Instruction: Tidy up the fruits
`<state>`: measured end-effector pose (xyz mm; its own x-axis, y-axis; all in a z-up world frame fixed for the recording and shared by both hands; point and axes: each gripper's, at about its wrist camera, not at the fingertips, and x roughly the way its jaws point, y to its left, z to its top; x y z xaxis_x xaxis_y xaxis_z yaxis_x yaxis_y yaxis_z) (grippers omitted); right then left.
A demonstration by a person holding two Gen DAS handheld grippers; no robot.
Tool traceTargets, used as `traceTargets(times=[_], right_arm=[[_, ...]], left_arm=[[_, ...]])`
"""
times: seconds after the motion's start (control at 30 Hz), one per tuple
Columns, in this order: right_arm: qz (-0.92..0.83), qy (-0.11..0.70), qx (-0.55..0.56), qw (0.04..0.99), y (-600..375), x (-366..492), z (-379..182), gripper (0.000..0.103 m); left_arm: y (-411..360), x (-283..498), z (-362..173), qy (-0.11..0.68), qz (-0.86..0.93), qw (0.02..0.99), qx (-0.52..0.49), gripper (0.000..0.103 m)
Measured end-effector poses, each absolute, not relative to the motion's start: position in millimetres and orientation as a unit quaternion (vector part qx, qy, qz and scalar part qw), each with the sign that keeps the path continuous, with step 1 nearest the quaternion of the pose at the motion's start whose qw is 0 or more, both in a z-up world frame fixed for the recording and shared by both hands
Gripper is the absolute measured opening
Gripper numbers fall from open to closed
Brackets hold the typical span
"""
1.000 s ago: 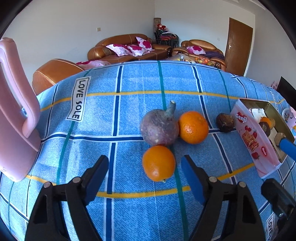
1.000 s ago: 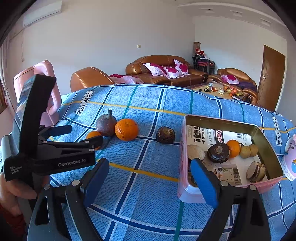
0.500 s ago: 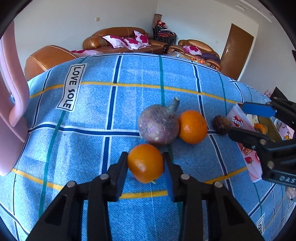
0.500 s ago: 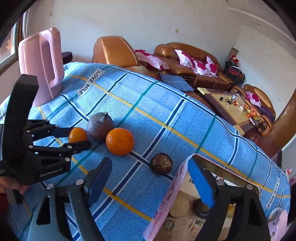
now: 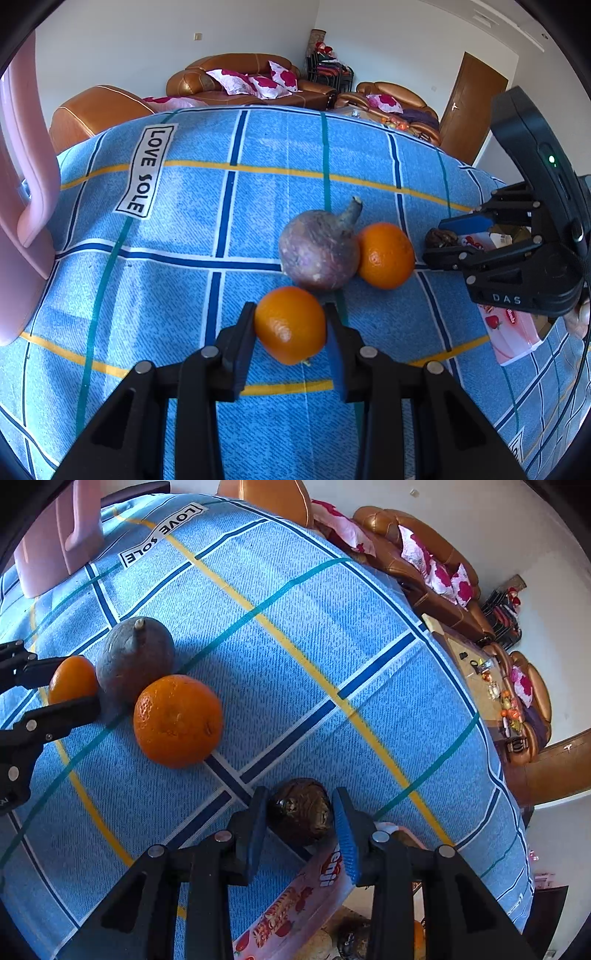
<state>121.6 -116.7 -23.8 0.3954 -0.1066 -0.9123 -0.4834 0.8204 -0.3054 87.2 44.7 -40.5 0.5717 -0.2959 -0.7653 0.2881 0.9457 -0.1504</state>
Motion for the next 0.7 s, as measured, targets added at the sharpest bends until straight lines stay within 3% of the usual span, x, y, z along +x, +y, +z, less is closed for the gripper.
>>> traceTargets(times=[0.17, 0.5, 0.7], right_arm=[[0.107, 0.542, -0.248, 0.796, -114, 111, -17, 0.035], [0.133, 0.421, 0.067, 0.895, -116, 13, 10, 0.036], [0.041, 0.332, 0.028, 0.942, -91, -24, 11, 0.036]], left_arm=[[51, 87, -40, 0.426, -0.149, 0.892, -0.016, 0.037], [61, 65, -18, 0.334, -0.112, 0.935, -0.026, 0.037], [66, 57, -9, 0.298, -0.079, 0.951, -0.020, 0.037]])
